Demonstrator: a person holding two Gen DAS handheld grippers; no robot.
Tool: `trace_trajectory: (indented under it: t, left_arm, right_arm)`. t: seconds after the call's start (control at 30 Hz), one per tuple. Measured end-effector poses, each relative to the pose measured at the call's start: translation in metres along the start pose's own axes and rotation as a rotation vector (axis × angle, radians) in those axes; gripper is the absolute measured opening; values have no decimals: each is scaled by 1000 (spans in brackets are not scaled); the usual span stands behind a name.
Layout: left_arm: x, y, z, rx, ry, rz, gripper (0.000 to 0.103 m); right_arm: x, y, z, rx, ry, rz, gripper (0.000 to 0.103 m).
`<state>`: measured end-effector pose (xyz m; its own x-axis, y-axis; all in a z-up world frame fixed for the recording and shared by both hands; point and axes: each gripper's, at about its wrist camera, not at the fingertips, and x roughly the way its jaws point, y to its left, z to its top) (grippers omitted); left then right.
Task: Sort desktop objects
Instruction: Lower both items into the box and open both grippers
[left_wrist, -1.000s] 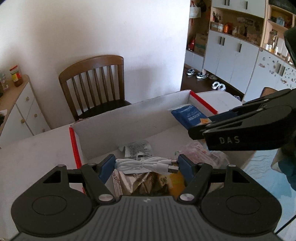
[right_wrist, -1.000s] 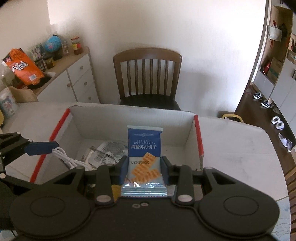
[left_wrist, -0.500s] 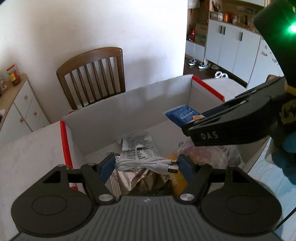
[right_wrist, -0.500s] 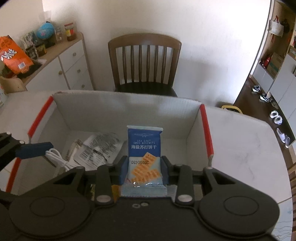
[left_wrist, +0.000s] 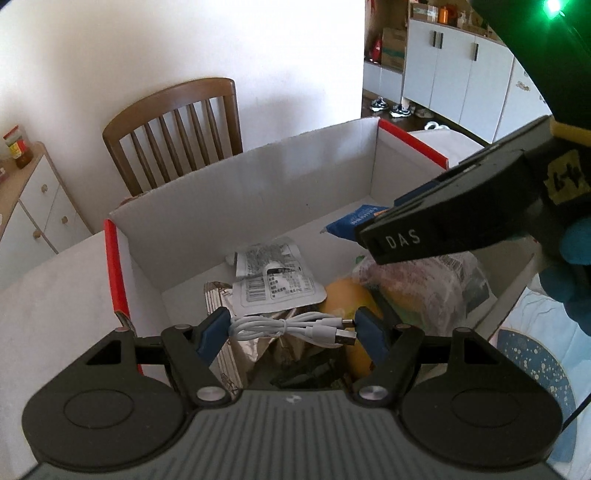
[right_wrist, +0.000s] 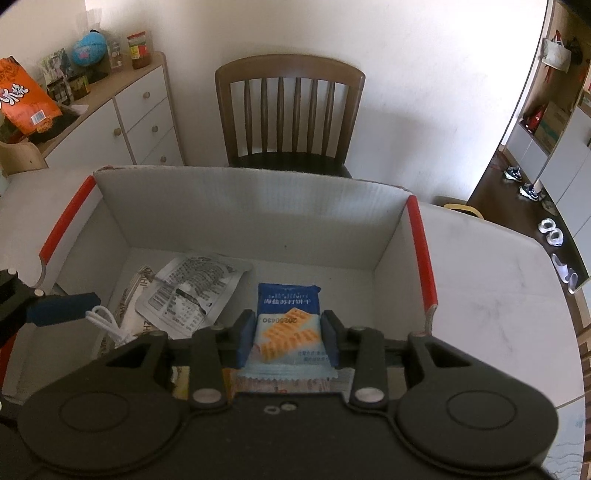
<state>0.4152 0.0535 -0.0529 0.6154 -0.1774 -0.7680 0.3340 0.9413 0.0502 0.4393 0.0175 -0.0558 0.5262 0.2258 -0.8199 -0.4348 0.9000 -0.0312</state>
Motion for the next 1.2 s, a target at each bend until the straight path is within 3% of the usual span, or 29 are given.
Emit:
trace_trajectory:
  t: [0.4,0.63,0.83,1.2]
  left_arm:
    - [4,4,-1,-20,23,-20,74]
    - [2,2,1,-27,30,-1,74]
    - [-5,4,1,-51,26,10,77]
    - [-35,0,2,-63,-6,17,77]
  right_arm:
    - [4,2,1,-8,7,2,42]
    - [-1,0,1,-8,3,9,55]
    - [-13,-4,0,11,-18,16,59]
    - [-47,-7,-2,18,-55,20,60]
